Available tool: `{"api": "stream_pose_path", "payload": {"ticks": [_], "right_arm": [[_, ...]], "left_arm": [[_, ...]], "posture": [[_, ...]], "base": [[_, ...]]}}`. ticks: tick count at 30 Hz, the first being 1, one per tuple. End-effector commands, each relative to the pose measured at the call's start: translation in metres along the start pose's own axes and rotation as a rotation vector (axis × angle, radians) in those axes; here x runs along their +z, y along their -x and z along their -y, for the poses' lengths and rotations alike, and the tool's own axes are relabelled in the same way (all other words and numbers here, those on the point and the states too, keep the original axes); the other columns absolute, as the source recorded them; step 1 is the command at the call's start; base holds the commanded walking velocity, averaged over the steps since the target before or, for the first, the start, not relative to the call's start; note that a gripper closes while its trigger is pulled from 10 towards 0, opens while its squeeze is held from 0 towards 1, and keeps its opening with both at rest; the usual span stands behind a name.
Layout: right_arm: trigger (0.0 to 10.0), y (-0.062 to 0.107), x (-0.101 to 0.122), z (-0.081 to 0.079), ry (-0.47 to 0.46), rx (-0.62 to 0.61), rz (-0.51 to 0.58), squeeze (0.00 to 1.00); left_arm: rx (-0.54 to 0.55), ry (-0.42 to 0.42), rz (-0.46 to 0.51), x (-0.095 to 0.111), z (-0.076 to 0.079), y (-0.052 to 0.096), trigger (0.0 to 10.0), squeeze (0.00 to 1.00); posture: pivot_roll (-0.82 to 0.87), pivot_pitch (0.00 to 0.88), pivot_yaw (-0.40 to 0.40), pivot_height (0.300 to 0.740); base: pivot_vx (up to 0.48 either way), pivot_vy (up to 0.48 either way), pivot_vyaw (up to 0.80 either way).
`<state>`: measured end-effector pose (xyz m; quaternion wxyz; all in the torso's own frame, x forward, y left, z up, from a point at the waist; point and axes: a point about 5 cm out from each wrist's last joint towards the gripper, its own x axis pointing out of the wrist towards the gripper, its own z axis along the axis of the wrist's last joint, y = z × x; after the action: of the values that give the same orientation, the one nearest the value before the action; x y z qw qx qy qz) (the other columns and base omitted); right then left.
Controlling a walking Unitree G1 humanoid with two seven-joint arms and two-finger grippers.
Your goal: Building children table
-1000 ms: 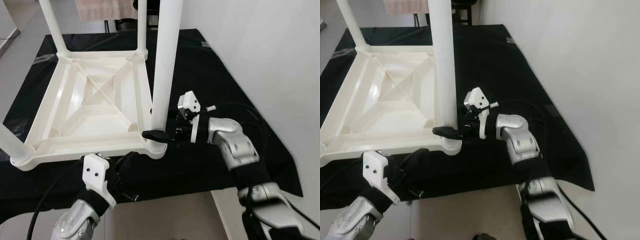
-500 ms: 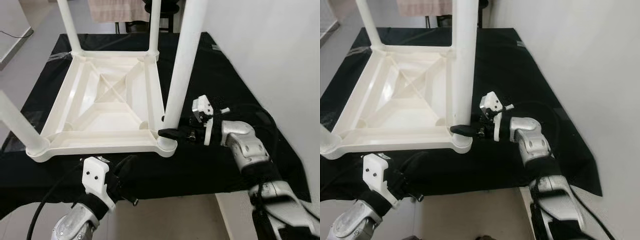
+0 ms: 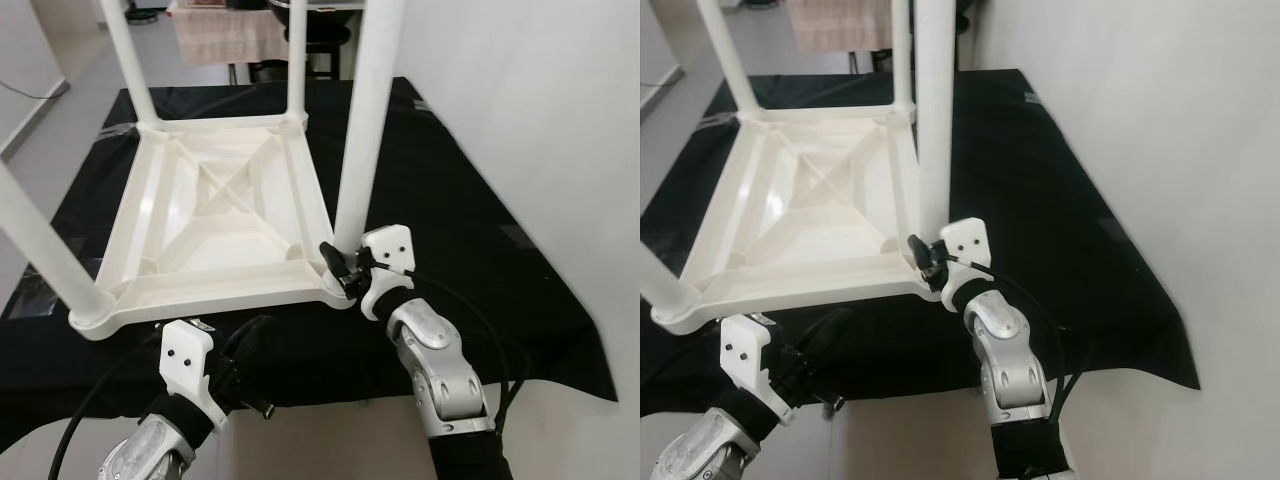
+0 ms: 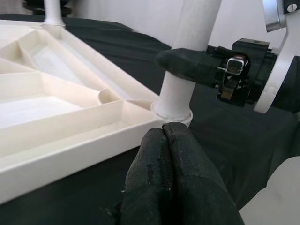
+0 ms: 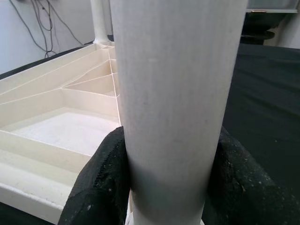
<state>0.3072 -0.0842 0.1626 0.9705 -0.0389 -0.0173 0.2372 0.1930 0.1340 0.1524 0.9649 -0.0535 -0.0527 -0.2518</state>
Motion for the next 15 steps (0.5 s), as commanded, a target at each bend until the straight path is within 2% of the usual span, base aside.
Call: {"api": "stream_pose_path", "payload": {"ticks": [1, 8, 9, 10, 11, 13, 14, 15], "right_arm": [[0.0, 0.002, -0.019, -0.004, 0.016, 0.005, -0.116, 0.0], [0.0, 0.0, -0.015, -0.012, 0.012, -0.059, -0.137, 0.0], [10.0, -0.005, -0.014, -0.013, 0.008, -0.073, -0.138, 0.0], [10.0, -0.007, -0.012, -0.016, -0.017, -0.047, -0.122, 0.0], [10.0, -0.008, -0.01, -0.017, -0.038, -0.031, -0.108, 0.19], [10.0, -0.009, -0.008, -0.019, -0.059, -0.015, -0.092, 0.19], [10.0, -0.01, -0.004, -0.02, -0.098, 0.011, -0.074, 1.0], [10.0, -0.011, -0.001, -0.021, -0.126, 0.031, -0.06, 1.0]], "left_arm": [[0.004, 0.001, -0.022, -0.004, -0.001, 0.0, 10.0, 0.0], [0.003, -0.001, -0.023, -0.004, -0.002, -0.001, 10.0, 0.0], [0.002, -0.009, -0.033, -0.004, -0.002, -0.001, 10.0, 0.0], [0.001, -0.015, -0.041, -0.005, -0.002, -0.001, 10.0, 0.0], [-0.001, -0.021, -0.047, -0.005, -0.002, -0.001, 10.0, 0.0], [-0.003, -0.026, -0.053, -0.005, -0.002, 0.0, 10.0, 0.0], [0.005, -0.031, -0.06, -0.003, -0.004, 0.0, 10.0, 0.0], [0.011, -0.034, -0.065, -0.002, -0.005, 0.001, 10.0, 0.0]], "posture": [[0.05, 0.133, -0.061, 0.74], [0.06, 0.129, -0.052, 0.74], [0.07, 0.127, -0.049, 0.74], [0.08, 0.119, -0.052, 0.74], [0.08, 0.119, -0.052, 0.74], [0.08, 0.119, -0.052, 0.74], [0.08, 0.115, -0.052, 0.74], [0.08, 0.115, -0.052, 0.74]], "base": [[0.0, 0.0, 0.0], [0.0, 0.0, 0.0], [0.0, 0.0, 0.0], [0.0, 0.0, 0.0], [0.0, 0.0, 0.0], [0.0, 0.0, 0.0], [0.0, 0.0, 0.0], [0.0, 0.0, 0.0]]}}
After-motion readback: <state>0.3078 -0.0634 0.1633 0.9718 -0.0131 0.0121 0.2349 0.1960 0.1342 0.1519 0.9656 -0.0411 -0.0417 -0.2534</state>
